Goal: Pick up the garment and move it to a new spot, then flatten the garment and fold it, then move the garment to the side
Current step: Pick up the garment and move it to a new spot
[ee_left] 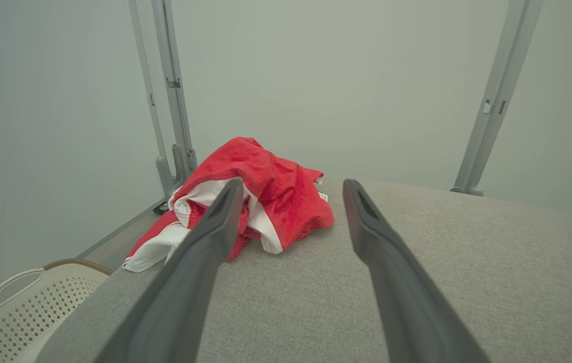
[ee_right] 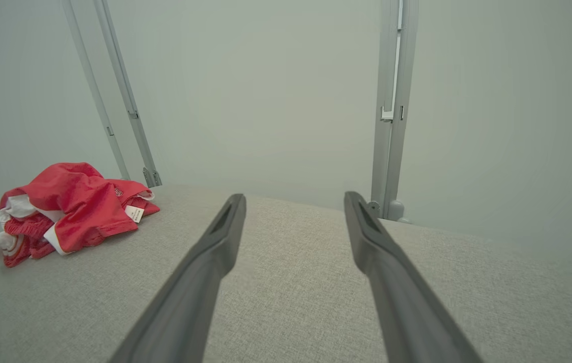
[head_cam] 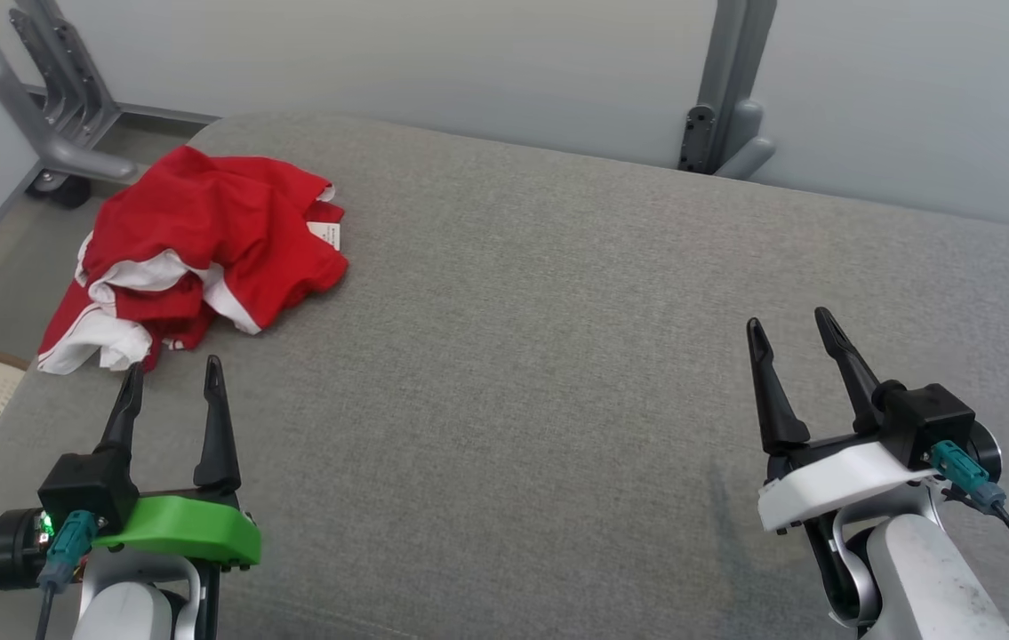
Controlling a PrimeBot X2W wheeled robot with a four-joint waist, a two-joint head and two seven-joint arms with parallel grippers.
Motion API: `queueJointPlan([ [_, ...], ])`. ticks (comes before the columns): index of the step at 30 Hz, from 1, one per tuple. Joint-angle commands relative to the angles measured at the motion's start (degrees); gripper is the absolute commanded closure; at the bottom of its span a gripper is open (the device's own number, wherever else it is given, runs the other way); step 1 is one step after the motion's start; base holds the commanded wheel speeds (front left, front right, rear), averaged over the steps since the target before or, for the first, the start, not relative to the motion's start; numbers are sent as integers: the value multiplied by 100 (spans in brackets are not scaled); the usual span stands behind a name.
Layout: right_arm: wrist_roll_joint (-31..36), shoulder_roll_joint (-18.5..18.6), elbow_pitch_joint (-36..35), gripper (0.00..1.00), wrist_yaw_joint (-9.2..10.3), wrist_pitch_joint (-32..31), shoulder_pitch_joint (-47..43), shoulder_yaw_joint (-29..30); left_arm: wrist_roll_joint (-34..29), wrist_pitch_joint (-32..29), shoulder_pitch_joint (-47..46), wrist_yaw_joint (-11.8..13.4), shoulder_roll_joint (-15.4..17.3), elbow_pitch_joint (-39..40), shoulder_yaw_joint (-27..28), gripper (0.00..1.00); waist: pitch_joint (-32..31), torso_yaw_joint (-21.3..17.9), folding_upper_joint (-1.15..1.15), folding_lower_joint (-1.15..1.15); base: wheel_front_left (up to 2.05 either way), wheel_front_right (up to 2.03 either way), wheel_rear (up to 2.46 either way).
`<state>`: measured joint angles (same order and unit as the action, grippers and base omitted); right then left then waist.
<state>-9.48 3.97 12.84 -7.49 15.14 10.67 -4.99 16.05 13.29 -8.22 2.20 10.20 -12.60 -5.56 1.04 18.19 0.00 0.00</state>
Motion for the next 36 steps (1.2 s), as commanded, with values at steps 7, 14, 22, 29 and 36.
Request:
queueJointPlan([
  [7,31,5,22,0,0,3,11,43,52,58,7,46,57,17,5,0,72,286,0,0,0,0,0],
  [14,-1,-4,48,0,0,5,-1,29,66,65,-3,82,71,35,-20,0,74,309,0,0,0,0,0],
  [22,-24,21,8,0,0,-20,37,42,69,100,-164,64,85,135,-8,0,150,322,0,0,0,0,0],
  [29,45,90,-179,0,0,-163,218,-63,121,140,-754,-84,163,386,81,0,512,154,0,0,0,0,0],
  [36,163,275,-658,0,0,-465,455,-91,211,169,-1787,-309,395,145,263,0,1316,-161,0,0,0,0,0],
])
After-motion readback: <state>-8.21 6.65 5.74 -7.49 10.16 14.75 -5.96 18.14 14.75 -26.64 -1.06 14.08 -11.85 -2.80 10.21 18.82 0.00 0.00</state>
